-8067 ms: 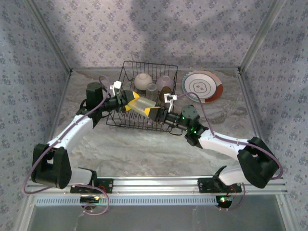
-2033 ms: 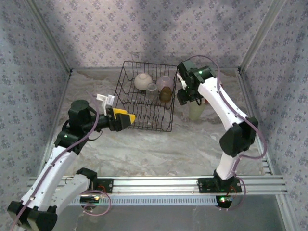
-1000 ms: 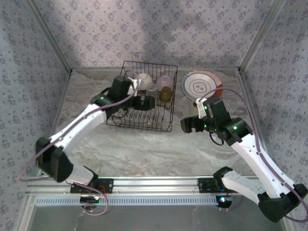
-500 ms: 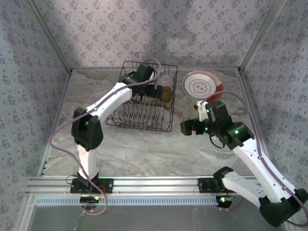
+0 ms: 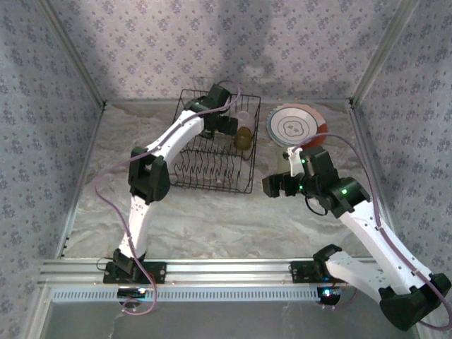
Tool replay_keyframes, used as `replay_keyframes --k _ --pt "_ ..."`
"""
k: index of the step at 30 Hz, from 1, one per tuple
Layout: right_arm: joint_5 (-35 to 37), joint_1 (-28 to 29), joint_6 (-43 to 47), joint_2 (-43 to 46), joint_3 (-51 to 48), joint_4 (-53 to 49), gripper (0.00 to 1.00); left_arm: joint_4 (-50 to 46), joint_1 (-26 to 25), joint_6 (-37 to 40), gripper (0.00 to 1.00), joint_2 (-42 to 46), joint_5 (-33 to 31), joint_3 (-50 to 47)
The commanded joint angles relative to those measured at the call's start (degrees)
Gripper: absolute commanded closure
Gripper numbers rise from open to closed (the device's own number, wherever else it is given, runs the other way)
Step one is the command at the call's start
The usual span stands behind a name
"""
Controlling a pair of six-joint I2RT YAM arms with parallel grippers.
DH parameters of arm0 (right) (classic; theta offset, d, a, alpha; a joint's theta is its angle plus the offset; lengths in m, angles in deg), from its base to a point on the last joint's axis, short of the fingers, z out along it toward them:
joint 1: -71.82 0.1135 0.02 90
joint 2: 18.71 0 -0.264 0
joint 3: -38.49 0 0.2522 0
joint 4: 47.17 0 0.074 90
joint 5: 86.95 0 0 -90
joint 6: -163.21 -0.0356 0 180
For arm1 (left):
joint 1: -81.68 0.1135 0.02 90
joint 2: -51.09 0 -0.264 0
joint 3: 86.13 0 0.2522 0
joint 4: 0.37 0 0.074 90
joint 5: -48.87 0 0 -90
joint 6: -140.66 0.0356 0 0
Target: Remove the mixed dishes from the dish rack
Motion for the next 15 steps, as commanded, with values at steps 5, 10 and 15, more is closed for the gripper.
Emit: replay_keyframes --k 5,10,15 --pt "-1.7 -0.1 -0.6 -1.1 0.3 2.7 0.0 -2.4 0.8 -0.1 0.1 -3.9 0.4 4.9" --pt "-5.3 0.5 -1.6 0.7 -2.3 7.2 0.0 -2.4 1.0 -0.3 0.12 -5.7 0.6 6.3" --pt "-7.2 1.2 -2.7 3.7 -5.4 12.1 0.0 -2.4 1.1 -0.6 0.14 -7.2 0.8 7.3"
